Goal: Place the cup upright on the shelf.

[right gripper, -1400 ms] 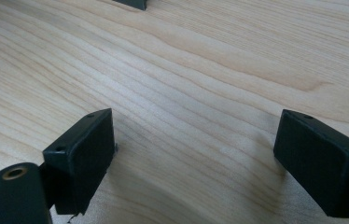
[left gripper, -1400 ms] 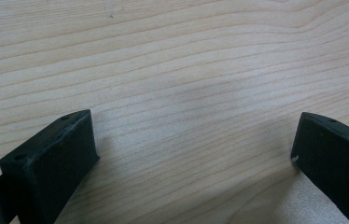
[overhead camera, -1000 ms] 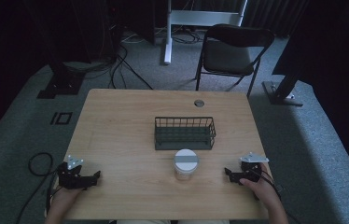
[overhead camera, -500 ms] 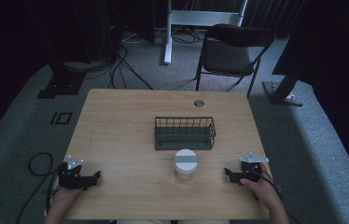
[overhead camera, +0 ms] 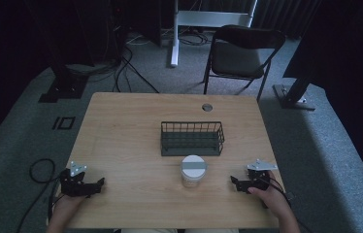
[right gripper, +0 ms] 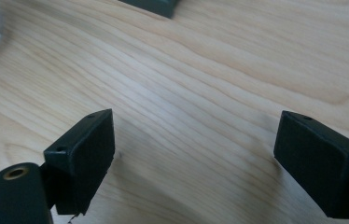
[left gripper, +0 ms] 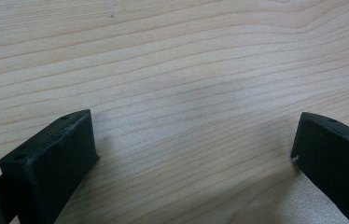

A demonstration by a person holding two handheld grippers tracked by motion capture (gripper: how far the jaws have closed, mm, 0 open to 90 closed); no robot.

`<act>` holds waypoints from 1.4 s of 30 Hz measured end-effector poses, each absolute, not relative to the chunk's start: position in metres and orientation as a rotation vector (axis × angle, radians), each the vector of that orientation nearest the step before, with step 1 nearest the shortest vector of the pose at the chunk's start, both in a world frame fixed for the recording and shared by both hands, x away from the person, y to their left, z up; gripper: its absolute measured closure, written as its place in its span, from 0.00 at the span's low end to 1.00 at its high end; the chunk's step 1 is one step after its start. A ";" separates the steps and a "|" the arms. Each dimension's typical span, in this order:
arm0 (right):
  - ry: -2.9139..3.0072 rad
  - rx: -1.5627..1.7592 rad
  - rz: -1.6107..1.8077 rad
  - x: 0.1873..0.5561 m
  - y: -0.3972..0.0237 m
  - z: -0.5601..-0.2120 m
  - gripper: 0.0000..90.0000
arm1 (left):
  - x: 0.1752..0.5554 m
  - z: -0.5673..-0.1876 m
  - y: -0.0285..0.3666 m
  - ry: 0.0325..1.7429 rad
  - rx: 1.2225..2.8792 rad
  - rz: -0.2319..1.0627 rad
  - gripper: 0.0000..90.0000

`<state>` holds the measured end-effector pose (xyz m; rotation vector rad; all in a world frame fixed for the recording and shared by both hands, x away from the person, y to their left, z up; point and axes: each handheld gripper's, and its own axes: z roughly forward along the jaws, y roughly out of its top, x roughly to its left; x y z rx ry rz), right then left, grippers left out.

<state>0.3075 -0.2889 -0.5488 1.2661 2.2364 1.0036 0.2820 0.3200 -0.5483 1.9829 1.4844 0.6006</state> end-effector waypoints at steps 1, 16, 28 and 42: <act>2.237 1.260 1.003 0.307 -0.287 -0.548 0.13 | 0.282 -0.548 0.320 1.484 1.984 0.600 0.00; 2.262 1.214 1.051 0.304 -0.271 -0.543 0.13 | 0.282 -0.548 0.320 1.484 1.983 0.600 0.00; 2.311 1.139 1.098 0.300 -0.251 -0.541 0.13 | 0.282 -0.548 0.320 1.484 1.984 0.600 0.00; 2.380 1.041 1.170 0.294 -0.226 -0.538 0.13 | 0.282 -0.548 0.320 1.485 1.984 0.601 0.00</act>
